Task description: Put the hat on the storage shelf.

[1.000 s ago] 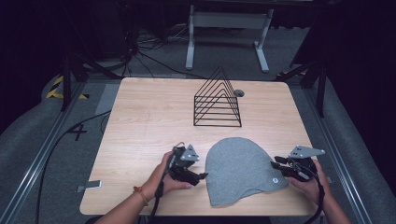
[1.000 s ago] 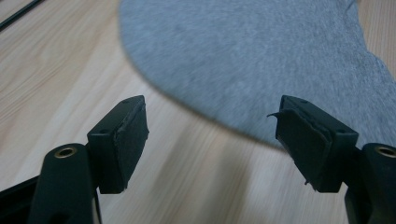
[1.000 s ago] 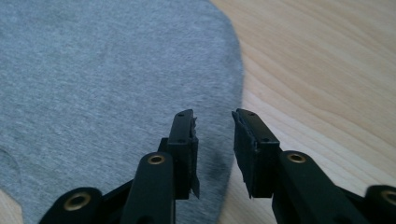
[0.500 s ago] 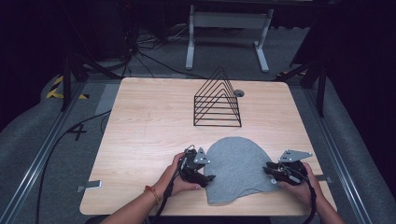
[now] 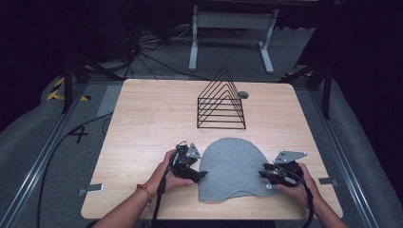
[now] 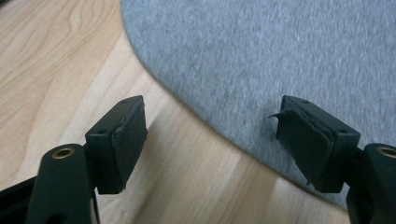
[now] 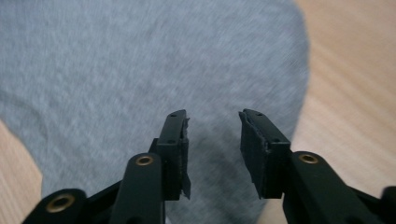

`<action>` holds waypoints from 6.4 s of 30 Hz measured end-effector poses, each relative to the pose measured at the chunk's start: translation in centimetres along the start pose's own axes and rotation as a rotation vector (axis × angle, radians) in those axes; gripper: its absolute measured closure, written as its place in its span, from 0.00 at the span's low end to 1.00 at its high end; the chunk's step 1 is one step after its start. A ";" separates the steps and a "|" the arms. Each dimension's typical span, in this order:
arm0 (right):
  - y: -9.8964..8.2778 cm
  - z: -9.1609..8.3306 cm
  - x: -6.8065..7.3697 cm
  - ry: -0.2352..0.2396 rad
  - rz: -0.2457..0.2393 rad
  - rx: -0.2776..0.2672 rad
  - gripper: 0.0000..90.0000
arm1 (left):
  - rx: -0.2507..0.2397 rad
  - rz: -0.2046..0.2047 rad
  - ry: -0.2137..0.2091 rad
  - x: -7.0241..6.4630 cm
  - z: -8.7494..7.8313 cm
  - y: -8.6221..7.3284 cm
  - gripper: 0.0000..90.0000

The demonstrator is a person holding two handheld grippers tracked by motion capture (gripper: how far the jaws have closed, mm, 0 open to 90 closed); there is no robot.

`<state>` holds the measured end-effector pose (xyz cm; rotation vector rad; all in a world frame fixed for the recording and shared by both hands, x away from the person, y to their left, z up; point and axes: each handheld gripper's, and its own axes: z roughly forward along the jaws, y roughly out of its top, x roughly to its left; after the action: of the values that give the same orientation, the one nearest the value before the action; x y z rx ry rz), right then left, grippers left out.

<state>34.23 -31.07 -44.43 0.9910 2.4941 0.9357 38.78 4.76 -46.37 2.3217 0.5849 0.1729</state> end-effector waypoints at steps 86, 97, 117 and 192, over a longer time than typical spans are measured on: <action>16.9 -9.4 -3.6 -0.060 -0.089 -0.373 0.95 | -0.291 0.171 0.113 3.8 -13.2 15.9 0.95; 22.6 -11.9 -5.6 -0.109 -0.090 -0.452 0.95 | -0.366 0.161 0.178 6.3 -16.6 21.1 0.95; 28.7 -9.1 -10.1 -0.161 -0.054 -0.437 0.95 | -0.360 0.105 0.275 11.5 -14.7 25.2 0.95; 22.9 -4.8 -9.9 -0.091 -0.038 -0.373 0.94 | -0.395 -0.011 0.168 12.6 -12.2 16.6 0.95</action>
<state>50.49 -27.63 -25.21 0.8388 2.1479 1.2534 52.51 7.60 -26.72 1.9324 0.5869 0.4414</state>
